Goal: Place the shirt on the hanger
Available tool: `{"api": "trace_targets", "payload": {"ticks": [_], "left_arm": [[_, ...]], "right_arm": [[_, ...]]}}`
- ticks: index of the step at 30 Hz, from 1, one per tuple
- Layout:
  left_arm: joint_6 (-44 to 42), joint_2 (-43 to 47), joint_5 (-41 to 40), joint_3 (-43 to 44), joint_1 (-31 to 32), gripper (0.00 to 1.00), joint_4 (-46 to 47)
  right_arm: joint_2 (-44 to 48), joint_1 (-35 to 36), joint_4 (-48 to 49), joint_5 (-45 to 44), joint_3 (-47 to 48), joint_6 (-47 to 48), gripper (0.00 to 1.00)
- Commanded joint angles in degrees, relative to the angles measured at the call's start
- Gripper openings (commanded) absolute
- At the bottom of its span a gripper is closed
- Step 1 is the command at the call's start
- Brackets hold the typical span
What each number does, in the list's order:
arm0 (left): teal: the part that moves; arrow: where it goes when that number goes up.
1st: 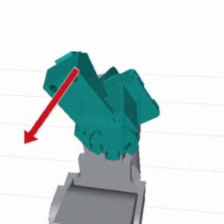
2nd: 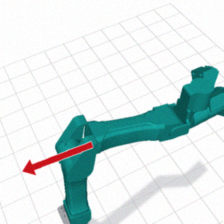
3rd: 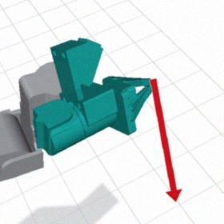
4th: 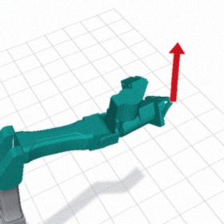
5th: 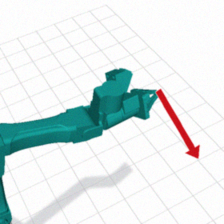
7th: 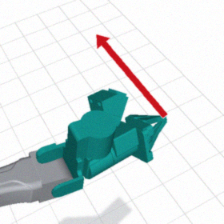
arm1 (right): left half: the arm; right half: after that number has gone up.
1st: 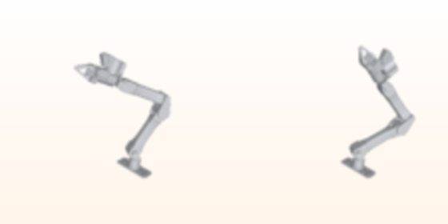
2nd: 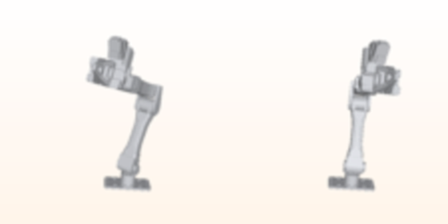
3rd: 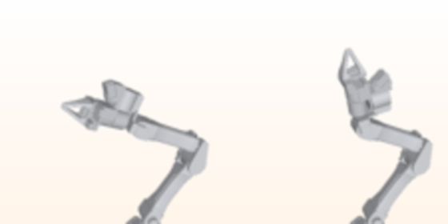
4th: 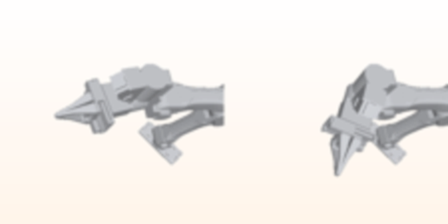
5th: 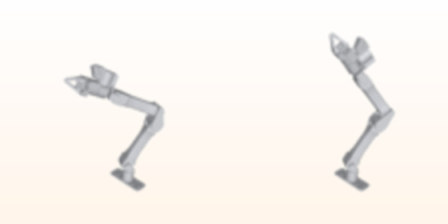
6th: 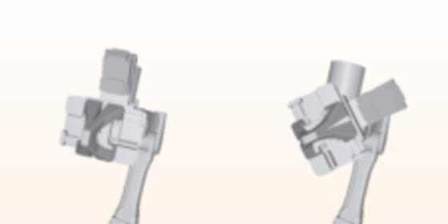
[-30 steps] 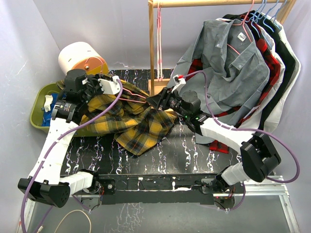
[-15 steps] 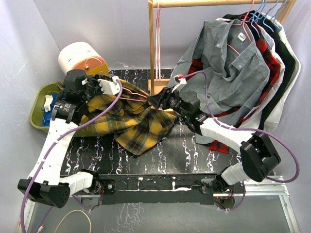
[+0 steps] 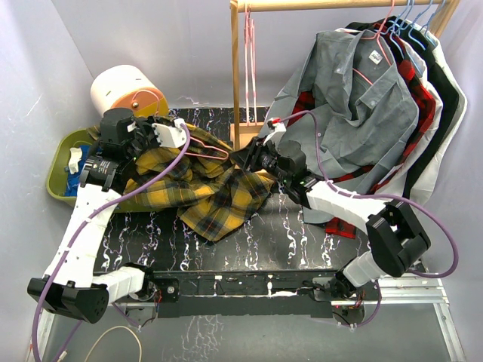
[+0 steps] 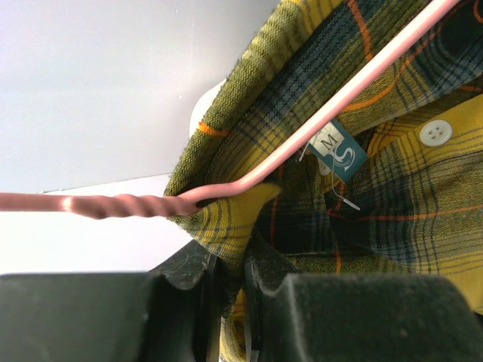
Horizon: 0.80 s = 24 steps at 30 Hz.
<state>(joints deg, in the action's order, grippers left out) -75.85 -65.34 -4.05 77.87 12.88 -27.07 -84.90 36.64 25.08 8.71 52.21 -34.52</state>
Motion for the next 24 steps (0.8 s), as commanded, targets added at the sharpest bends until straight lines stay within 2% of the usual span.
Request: {"api": "trace_targets", "payload": {"ticks": [1, 6, 10, 15, 19, 22, 24], "left_arm": [[-0.82, 1.81, -1.74, 0.71, -0.15, 0.00, 1.41], [-0.81, 1.49, -1.74, 0.71, -0.15, 0.00, 1.47], [-0.84, 1.12, -2.44, 0.62, -0.18, 0.00, 2.15], [-1.47, 0.68, -6.46, -0.24, -0.22, 0.00, 7.97], [-8.23, 1.69, -12.02, -6.45, -0.18, 0.00, 22.44], [-13.94, 2.50, -13.16, -11.46, -0.16, 0.00, 33.16], [-16.01, 2.79, -12.87, -13.63, -0.21, 0.00, 36.94]], "right_arm": [[-0.70, 0.07, 2.70, -0.08, 4.04, 1.30, 0.39], [-1.78, 0.05, 2.72, 1.19, 5.66, 1.21, 0.34], [-2.32, 0.09, 2.13, 2.11, 6.99, 0.55, 0.09], [-0.19, 0.03, -5.82, -1.70, 7.62, -2.27, 0.08], [4.70, 0.09, -12.25, -3.74, 6.91, -6.60, 0.08], [8.04, 0.01, -16.55, -3.69, 7.80, -9.23, 0.08], [10.35, 0.09, -18.68, -4.52, 8.31, -10.33, 0.08]]}}
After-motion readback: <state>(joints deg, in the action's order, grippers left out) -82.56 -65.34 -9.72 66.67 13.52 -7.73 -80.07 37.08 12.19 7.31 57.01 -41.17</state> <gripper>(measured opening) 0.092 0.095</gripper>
